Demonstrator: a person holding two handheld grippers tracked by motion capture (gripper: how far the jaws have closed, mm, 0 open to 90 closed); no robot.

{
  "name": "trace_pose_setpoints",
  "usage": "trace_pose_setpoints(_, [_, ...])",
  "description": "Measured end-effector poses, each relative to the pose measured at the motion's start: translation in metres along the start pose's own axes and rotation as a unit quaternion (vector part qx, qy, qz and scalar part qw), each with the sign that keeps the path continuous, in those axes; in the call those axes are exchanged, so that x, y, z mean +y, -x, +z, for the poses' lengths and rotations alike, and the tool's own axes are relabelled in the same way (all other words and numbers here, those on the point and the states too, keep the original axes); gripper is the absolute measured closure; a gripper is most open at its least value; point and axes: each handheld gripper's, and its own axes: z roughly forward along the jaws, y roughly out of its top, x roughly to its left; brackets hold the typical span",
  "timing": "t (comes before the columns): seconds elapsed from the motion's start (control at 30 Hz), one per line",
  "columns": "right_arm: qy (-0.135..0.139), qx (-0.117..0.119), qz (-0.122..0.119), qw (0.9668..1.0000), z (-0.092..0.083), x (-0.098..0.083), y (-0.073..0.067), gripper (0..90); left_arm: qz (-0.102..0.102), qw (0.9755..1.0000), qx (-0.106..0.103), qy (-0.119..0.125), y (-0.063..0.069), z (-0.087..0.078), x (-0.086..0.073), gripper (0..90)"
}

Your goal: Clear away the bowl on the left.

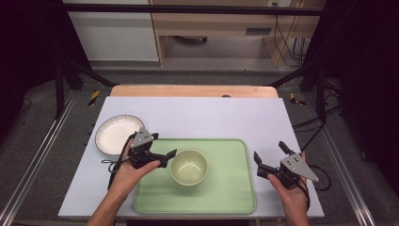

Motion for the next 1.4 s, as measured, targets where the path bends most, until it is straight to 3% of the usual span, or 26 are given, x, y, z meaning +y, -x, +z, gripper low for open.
trace_pose_setpoints(0.17, [0.001,0.000,0.001,1.0000,-0.001,0.000,0.000,4.7,0.019,0.9995,0.001,0.024,-0.009,-0.013,0.001,5.2])
trace_pose_setpoints(0.43, [0.001,-0.002,0.003,1.0000,-0.001,0.000,0.001,4.7,0.005,0.9981,0.026,0.056,-0.025,-0.036,-0.007,5.2])
trace_pose_setpoints(0.63, [0.001,0.000,0.003,1.0000,-0.001,0.001,0.001,4.6,0.014,0.9957,0.052,0.076,-0.040,-0.055,-0.021,5.1])
trace_pose_setpoints(0.93, [0.001,-0.001,0.004,1.0000,-0.001,0.001,0.001,4.5,0.000,0.9922,0.093,0.082,-0.062,-0.073,-0.040,4.8])
trace_pose_setpoints(1.4, [0.001,-0.002,0.008,1.0000,-0.001,0.001,0.000,4.0,-0.011,0.9871,0.124,0.100,-0.082,-0.091,-0.057,2.2])
